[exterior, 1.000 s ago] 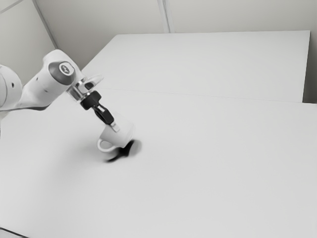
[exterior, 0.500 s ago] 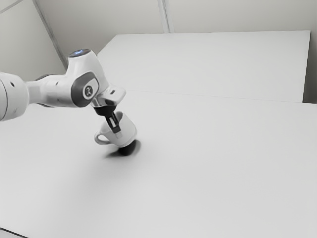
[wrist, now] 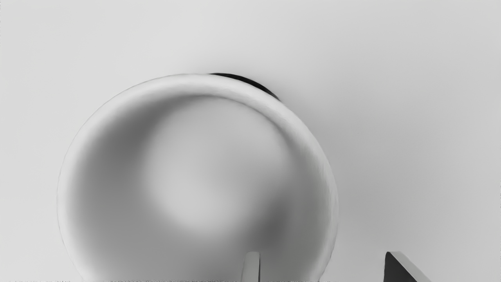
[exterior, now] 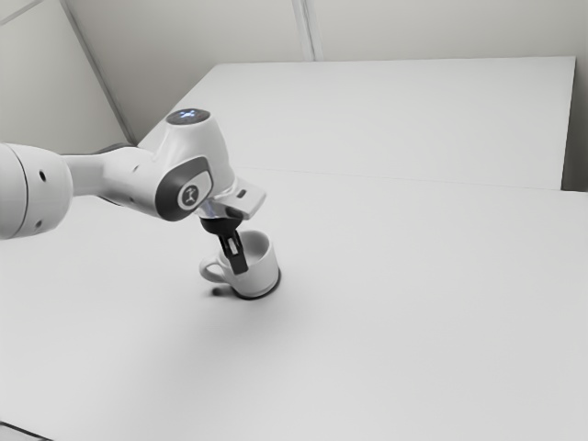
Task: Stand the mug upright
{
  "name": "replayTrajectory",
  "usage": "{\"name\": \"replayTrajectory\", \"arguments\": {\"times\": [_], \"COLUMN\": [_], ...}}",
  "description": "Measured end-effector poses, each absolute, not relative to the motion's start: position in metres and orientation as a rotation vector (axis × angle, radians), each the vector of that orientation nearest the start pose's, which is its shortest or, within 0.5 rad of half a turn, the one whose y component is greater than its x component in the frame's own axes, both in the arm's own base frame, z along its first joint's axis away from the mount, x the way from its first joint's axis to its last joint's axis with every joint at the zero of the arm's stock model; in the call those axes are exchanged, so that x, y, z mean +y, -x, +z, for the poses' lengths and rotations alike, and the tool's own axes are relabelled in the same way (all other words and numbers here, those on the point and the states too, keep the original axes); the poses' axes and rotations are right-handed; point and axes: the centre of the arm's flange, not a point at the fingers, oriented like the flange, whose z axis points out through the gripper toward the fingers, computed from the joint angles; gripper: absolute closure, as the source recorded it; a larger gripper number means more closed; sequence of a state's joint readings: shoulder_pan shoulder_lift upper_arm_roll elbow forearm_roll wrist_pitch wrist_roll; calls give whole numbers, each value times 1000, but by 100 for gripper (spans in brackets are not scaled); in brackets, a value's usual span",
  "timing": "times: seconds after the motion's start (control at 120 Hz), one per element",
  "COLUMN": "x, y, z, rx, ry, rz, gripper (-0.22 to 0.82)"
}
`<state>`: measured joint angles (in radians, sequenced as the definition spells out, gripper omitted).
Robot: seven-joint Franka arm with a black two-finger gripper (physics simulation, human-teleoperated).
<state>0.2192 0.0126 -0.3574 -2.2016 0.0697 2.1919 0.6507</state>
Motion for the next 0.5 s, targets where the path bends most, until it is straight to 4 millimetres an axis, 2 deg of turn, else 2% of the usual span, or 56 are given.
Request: {"name": "replayTrajectory", "arguments": {"times": [0.142,0.242,0.383,0.5], "x": [-70,-69,-61,-50], "y": [-524,-532,-556,-567], "z": [391,415,483,542], "rx": [1206,1114,892,723], "ry": [2829,2848,2915,2971], "rz": [40,-6,-105,-163], "gripper": [14,9,5,3]}}
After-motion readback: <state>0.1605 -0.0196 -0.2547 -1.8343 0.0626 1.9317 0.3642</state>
